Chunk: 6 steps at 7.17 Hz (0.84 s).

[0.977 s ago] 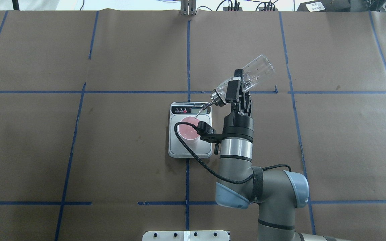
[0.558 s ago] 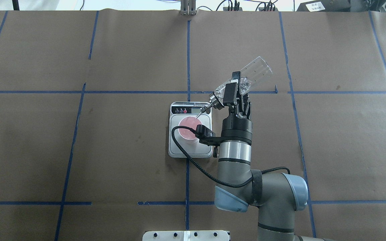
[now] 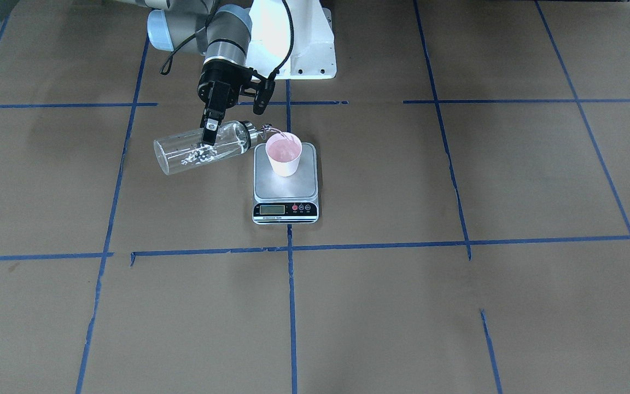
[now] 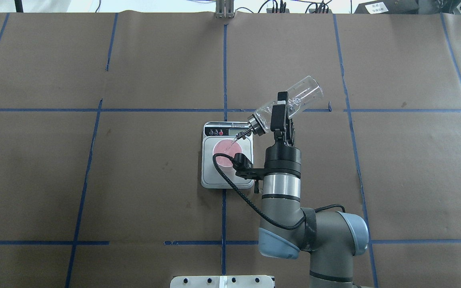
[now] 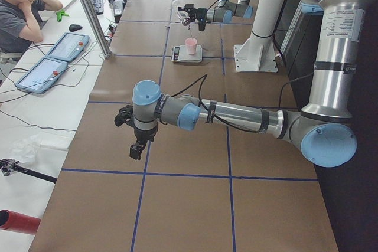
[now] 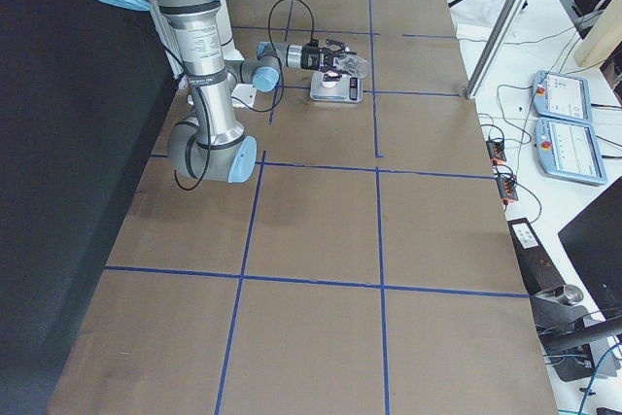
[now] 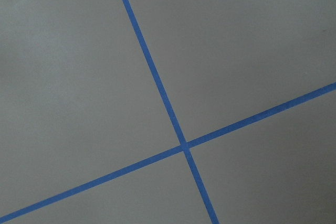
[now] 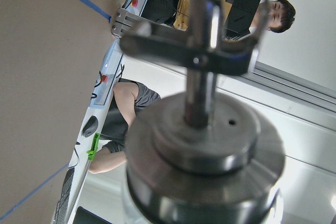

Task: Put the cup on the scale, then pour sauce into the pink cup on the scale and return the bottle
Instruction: 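Tilt the dispenser with the right gripper to pour into the cup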

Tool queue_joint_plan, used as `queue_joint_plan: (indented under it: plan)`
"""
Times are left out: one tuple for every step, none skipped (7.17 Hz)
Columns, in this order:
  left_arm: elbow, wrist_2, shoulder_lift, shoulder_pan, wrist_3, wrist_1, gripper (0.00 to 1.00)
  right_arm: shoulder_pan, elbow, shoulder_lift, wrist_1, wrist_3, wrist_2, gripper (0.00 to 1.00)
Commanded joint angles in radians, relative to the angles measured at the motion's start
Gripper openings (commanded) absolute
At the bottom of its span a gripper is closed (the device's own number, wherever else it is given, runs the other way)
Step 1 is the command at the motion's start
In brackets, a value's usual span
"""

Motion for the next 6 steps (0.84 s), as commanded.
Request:
queue_joint_plan:
  plan:
    - [-0.006, 0.000, 0.000, 0.000, -0.002, 0.003, 1.00, -0.002, -0.010, -0.021, 0.013, 0.124, 0.039, 0.00]
    - [-0.011, 0.000, 0.000, -0.002, -0.002, 0.003, 1.00, -0.002, -0.010, -0.023, 0.016, 0.167, 0.061, 0.00]
    - [-0.020, 0.000, 0.000, -0.003, -0.004, 0.004, 1.00, -0.002, -0.010, -0.021, 0.017, 0.225, 0.076, 0.00]
    - [-0.021, 0.000, 0.000, -0.003, -0.005, 0.004, 1.00, -0.002, 0.004, -0.020, 0.020, 0.275, 0.107, 0.00]
    - [-0.023, 0.000, 0.000, -0.003, -0.005, 0.006, 1.00, -0.001, 0.039, -0.017, 0.020, 0.277, 0.154, 0.00]
    - [-0.023, 0.000, 0.000, -0.005, -0.007, 0.006, 1.00, -0.001, 0.062, -0.016, 0.020, 0.290, 0.167, 0.00]
